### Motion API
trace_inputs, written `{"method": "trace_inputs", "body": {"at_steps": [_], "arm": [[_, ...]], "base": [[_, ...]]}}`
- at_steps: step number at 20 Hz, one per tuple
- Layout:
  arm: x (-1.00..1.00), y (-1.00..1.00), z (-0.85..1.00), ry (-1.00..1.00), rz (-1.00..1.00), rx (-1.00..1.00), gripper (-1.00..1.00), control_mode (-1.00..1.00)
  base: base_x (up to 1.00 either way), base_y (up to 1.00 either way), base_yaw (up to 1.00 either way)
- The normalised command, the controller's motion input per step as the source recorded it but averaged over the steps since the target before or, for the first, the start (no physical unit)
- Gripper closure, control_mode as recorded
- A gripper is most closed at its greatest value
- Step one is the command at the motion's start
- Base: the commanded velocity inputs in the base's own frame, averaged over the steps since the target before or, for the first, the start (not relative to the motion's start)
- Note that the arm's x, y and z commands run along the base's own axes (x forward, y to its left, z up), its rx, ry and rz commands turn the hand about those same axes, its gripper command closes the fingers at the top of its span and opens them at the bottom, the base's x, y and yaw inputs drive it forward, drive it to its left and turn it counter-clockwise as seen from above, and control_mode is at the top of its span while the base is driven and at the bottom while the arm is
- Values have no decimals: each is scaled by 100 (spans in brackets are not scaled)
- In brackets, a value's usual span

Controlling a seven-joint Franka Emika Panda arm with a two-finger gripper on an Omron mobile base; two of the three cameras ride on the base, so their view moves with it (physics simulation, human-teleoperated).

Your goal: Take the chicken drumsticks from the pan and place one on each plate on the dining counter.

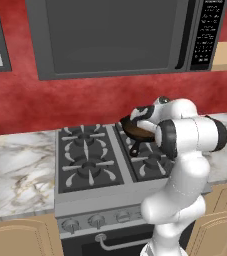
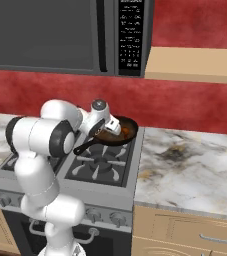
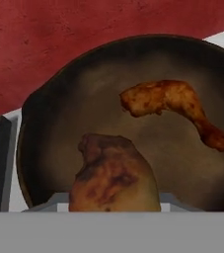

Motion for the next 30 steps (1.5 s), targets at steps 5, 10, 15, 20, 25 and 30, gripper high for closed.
{"method": "trace_inputs", "body": {"at_steps": [5,10,15,20,25,30], "arm": [[-37,-4,77,3,4,0,100,-100],[-69,-6,56,2,5,0,100,-100],[-98,0,38,0,2,0,100,-100],[-100,0,20,7,0,-1,100,-100],[-96,0,15,2,0,-1,100,-100],[-75,0,8,18,0,-5,100,-100]], "base": [[0,0,0],[0,0,0],[0,0,0],[0,0,0],[0,0,0],[0,0,0]]}}
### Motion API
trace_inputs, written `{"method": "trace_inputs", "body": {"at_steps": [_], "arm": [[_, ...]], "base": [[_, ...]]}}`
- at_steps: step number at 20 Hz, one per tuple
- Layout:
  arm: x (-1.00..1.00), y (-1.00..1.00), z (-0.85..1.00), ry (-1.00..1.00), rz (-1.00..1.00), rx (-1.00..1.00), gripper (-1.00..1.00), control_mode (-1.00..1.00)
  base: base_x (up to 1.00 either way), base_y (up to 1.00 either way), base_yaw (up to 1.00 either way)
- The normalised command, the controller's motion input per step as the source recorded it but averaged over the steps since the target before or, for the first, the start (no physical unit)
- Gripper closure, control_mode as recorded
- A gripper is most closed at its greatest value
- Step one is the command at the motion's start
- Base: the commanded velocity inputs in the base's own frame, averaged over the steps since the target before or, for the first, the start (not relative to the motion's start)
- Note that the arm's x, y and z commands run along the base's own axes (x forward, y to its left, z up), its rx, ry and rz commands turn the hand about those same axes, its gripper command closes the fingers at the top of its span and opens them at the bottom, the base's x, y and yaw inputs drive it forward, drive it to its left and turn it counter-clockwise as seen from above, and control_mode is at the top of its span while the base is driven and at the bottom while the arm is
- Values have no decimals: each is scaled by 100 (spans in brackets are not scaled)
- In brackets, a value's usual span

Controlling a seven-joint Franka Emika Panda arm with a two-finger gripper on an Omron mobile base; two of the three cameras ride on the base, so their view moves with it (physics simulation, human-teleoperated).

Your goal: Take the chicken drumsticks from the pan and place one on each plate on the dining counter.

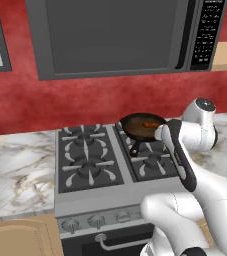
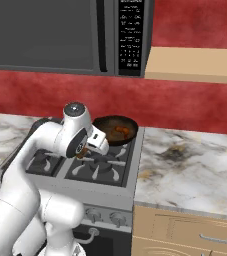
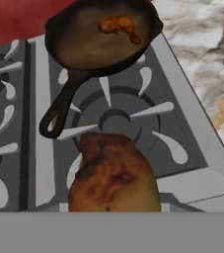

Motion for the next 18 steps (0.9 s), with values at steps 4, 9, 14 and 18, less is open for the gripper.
{"method": "trace_inputs", "body": {"at_steps": [4,9,14,18], "arm": [[-62,0,4,9,0,0,100,-100],[-5,0,0,0,0,0,100,-100],[-5,0,0,0,0,0,100,100],[0,0,0,0,0,0,100,100]], "base": [[0,0,0],[0,0,0],[-6,0,0],[-53,-1,0]]}}
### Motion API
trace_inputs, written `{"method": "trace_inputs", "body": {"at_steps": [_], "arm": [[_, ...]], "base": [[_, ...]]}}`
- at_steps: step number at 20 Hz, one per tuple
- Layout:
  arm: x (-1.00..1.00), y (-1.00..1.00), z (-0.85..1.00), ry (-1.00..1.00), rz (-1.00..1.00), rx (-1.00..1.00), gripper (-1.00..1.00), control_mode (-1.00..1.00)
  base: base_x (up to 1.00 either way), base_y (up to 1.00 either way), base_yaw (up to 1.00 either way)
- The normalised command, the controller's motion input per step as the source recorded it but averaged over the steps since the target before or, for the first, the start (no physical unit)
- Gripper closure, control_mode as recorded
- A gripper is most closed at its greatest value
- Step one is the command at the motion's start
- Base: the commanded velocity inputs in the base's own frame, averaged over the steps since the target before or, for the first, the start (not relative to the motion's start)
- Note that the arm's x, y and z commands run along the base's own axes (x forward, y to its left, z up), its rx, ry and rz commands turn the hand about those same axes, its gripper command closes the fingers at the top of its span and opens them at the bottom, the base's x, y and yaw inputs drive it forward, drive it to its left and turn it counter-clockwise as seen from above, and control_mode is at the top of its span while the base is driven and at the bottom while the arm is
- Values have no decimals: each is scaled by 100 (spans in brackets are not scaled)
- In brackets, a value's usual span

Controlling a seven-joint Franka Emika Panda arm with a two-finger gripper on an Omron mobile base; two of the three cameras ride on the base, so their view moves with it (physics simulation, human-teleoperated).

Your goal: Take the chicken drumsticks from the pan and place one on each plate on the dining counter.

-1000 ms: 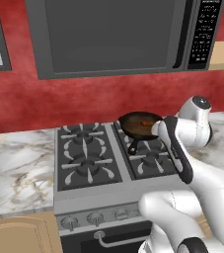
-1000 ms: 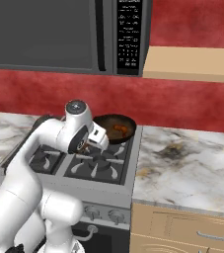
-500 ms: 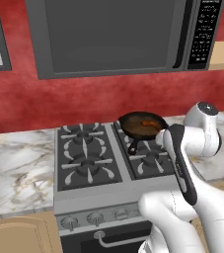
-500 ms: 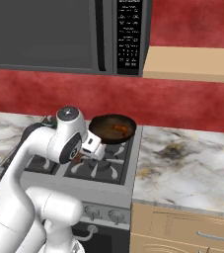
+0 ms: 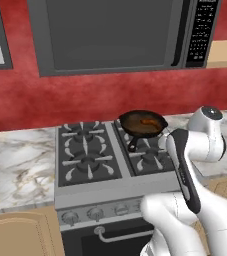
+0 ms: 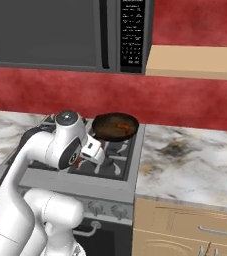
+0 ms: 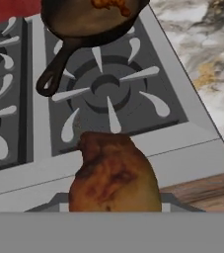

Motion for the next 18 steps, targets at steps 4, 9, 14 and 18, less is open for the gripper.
{"method": "trace_inputs", "body": {"at_steps": [4,9,14,18], "arm": [[0,0,0,0,0,0,100,100],[0,0,0,0,0,0,100,100],[0,0,0,0,0,0,100,100],[0,0,0,0,0,0,100,100]], "base": [[-52,-7,-33],[-2,11,-99],[0,13,-100],[0,11,-100]]}}
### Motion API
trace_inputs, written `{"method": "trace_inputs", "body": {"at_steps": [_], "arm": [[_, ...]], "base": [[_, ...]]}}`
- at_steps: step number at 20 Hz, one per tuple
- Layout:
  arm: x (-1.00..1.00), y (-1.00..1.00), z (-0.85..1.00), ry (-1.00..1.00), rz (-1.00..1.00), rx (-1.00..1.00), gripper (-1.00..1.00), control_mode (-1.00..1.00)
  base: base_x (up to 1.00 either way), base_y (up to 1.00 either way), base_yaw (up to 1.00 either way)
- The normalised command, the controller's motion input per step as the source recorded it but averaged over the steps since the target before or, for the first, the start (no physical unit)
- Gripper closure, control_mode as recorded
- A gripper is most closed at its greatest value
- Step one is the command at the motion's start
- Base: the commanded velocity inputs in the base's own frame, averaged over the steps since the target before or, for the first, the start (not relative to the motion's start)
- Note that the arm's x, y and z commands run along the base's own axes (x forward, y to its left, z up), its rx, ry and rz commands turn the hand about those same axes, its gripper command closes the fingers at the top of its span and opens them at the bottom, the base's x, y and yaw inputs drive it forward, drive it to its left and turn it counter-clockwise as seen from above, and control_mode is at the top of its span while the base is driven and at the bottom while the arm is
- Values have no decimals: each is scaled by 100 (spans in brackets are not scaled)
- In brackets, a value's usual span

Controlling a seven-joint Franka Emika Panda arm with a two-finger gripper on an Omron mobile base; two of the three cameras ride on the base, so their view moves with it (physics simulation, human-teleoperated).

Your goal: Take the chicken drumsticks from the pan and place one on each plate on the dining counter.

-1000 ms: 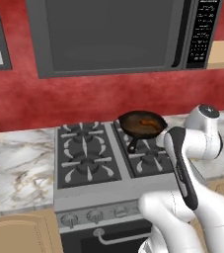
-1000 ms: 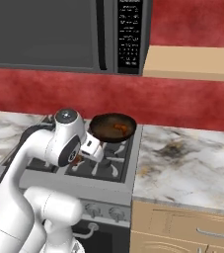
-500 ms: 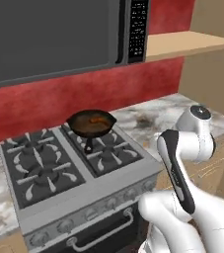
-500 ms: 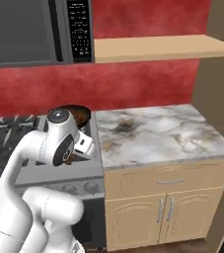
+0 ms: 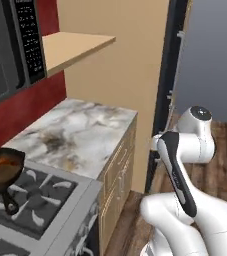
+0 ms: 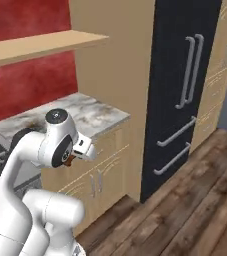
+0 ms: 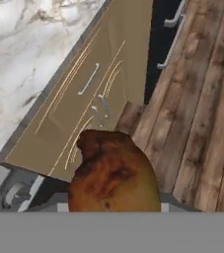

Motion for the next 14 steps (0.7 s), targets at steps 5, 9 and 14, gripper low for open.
{"method": "trace_inputs", "body": {"at_steps": [5,9,14], "arm": [[0,0,0,0,0,0,100,100],[0,0,0,0,0,0,100,100],[0,0,0,0,0,0,100,100]], "base": [[0,9,-100],[0,8,-100],[0,5,-100]]}}
